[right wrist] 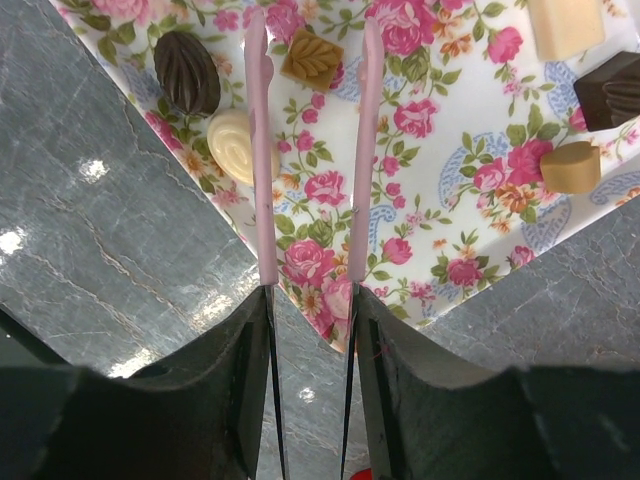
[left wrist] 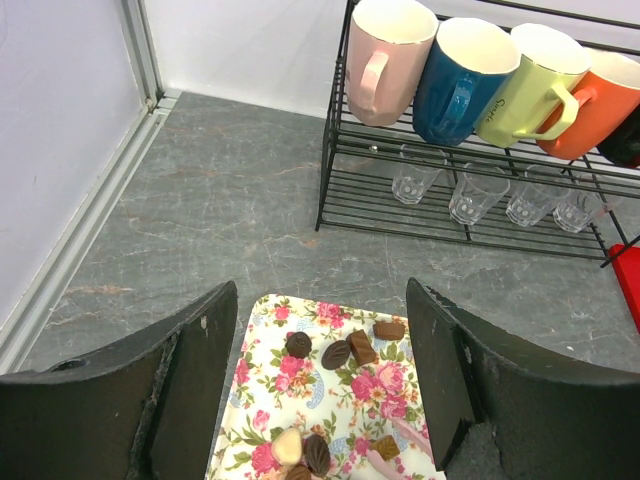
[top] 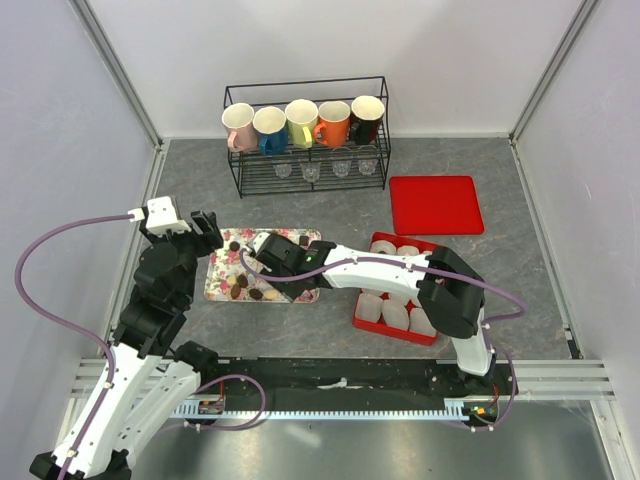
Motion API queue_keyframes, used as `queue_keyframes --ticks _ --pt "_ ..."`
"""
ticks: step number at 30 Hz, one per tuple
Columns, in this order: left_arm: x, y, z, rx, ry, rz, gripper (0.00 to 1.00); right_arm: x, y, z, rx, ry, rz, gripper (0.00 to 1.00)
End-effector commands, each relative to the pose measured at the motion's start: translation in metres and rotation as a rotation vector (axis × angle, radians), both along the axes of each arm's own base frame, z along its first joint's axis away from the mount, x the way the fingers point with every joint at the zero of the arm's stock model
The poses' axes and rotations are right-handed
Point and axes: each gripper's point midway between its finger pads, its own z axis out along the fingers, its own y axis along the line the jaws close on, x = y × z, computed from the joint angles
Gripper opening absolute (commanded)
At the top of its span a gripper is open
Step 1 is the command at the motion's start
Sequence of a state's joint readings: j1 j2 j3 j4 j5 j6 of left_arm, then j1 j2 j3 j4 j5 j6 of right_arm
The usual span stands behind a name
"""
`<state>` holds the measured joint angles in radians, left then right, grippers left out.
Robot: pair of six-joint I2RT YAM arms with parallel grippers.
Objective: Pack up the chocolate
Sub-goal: Adjust the fake chocolate on the plate.
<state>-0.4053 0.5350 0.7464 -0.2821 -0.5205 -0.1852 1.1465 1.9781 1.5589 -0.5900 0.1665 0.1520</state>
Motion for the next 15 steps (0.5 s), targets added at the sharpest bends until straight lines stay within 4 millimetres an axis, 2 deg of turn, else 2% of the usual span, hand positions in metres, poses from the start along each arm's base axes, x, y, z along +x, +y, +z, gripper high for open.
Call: queue_keyframes --ticks 1,11,15 --pt "0.002 -0.002 0.006 -0.035 -0.025 0.0 0.75 0.002 0.011 0.008 0.019 -0.019 0.008 0.45" --pt "0.002 -0.003 0.006 -0.036 -0.027 -0.005 0.75 0.003 0.01 -0.001 -0.002 -0.017 0.004 0.44" --pt "0.002 -0.002 0.006 -0.035 -0.027 -0.002 0.75 0.005 0.01 -0.001 -0.005 -0.023 0.0 0.39"
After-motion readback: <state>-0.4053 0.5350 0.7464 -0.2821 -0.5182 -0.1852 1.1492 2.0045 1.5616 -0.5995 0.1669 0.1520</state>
